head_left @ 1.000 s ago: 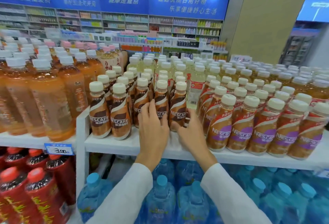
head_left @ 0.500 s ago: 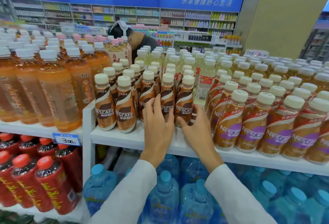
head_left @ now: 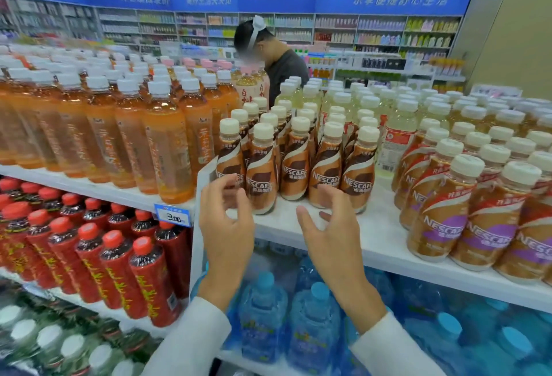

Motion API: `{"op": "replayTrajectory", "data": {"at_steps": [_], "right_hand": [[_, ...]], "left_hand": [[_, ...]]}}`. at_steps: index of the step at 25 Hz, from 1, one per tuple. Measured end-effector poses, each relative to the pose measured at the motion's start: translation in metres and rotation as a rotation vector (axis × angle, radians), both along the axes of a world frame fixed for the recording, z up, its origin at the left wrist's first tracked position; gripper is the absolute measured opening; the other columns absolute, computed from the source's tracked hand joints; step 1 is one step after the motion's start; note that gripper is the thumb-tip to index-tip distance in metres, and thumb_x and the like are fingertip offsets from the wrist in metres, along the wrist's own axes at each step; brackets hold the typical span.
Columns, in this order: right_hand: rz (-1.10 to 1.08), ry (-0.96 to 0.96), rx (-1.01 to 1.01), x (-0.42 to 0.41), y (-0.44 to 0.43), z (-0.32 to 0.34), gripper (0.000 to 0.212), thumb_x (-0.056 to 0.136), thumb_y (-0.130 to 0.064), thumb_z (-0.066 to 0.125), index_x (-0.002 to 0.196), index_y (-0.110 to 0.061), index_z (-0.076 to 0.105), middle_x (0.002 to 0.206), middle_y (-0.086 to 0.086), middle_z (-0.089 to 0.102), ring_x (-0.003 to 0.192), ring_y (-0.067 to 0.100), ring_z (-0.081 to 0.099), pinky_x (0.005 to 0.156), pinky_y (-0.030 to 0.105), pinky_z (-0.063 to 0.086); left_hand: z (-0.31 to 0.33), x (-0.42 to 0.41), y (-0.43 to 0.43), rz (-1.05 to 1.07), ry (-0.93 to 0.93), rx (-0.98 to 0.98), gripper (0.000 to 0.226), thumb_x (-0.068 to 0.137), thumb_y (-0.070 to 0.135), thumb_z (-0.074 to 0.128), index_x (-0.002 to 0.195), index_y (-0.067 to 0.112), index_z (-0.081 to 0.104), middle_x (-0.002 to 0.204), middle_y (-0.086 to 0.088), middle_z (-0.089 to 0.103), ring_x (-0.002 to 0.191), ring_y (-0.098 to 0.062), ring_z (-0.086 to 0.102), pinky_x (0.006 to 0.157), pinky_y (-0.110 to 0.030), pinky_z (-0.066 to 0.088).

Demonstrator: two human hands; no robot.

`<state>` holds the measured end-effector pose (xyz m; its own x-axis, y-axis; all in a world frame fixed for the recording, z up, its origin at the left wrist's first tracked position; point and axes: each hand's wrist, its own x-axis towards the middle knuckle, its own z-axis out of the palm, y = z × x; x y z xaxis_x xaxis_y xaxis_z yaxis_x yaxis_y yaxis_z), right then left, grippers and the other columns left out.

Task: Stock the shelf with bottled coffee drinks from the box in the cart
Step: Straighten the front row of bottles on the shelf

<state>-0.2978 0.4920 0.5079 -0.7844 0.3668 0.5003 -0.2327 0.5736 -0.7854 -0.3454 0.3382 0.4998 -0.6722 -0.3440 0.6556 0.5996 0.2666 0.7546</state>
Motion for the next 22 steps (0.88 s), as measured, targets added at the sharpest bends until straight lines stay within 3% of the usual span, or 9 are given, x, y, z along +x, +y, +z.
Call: {"op": "replayTrajectory", "data": {"at_steps": [2, 5, 11, 13, 19, 22], "right_hand": [[0.141, -0.077, -0.051, -0.016, -0.026, 0.006, 0.061, 0.091, -0.041, 0.073, 0.142, -0.025, 0.045, 0.137, -0.015, 0.048, 0.126, 0.006, 0.049, 0.108, 0.034, 0.045], [0.178, -0.083, -0.085, -0.035, -0.054, 0.009, 0.065, 0.086, -0.043, 0.077, 0.14, -0.023, 0.046, 0.136, -0.008, 0.052, 0.123, 0.009, 0.051, 0.105, 0.037, 0.047], [0.116, -0.061, -0.125, -0.048, -0.062, 0.001, 0.057, 0.086, -0.039, 0.078, 0.131, -0.024, 0.047, 0.126, -0.006, 0.06, 0.116, 0.012, 0.058, 0.1, 0.041, 0.051], [0.11, -0.048, -0.111, -0.049, -0.063, 0.0, 0.055, 0.086, -0.039, 0.077, 0.13, -0.026, 0.047, 0.124, -0.005, 0.061, 0.115, 0.013, 0.059, 0.099, 0.04, 0.052], [0.062, -0.02, -0.101, -0.049, -0.068, -0.002, 0.052, 0.085, -0.04, 0.078, 0.125, -0.026, 0.048, 0.119, -0.006, 0.062, 0.111, 0.013, 0.06, 0.096, 0.04, 0.053], [0.07, -0.021, -0.107, -0.049, -0.068, -0.003, 0.053, 0.085, -0.041, 0.079, 0.126, -0.025, 0.049, 0.12, -0.006, 0.063, 0.111, 0.013, 0.061, 0.097, 0.04, 0.053]], "left_hand": [[0.006, -0.015, -0.023, 0.043, -0.073, -0.062, 0.037, 0.1, 0.018, 0.064, 0.136, 0.021, 0.057, 0.123, 0.012, 0.053, 0.107, -0.007, 0.06, 0.091, -0.017, 0.05], [0.013, -0.032, -0.038, 0.001, -0.146, -0.177, 0.051, 0.098, 0.025, 0.07, 0.146, 0.02, 0.052, 0.131, 0.013, 0.05, 0.114, -0.006, 0.057, 0.096, -0.02, 0.05], [0.006, -0.043, -0.048, -0.025, -0.176, -0.253, 0.065, 0.091, 0.03, 0.078, 0.149, 0.026, 0.05, 0.138, 0.005, 0.058, 0.125, -0.021, 0.056, 0.106, -0.048, 0.05], [0.005, -0.044, -0.049, -0.013, -0.174, -0.265, 0.065, 0.091, 0.031, 0.077, 0.15, 0.028, 0.049, 0.134, 0.005, 0.06, 0.123, -0.02, 0.056, 0.105, -0.042, 0.049], [0.003, -0.043, -0.049, 0.011, -0.162, -0.298, 0.065, 0.094, 0.03, 0.073, 0.153, 0.029, 0.046, 0.126, 0.013, 0.057, 0.113, 0.0, 0.039, 0.09, 0.001, 0.031], [0.001, -0.043, -0.05, 0.003, -0.162, -0.297, 0.065, 0.095, 0.031, 0.072, 0.154, 0.027, 0.044, 0.133, 0.002, 0.061, 0.114, -0.004, 0.042, 0.09, -0.004, 0.033]]}}
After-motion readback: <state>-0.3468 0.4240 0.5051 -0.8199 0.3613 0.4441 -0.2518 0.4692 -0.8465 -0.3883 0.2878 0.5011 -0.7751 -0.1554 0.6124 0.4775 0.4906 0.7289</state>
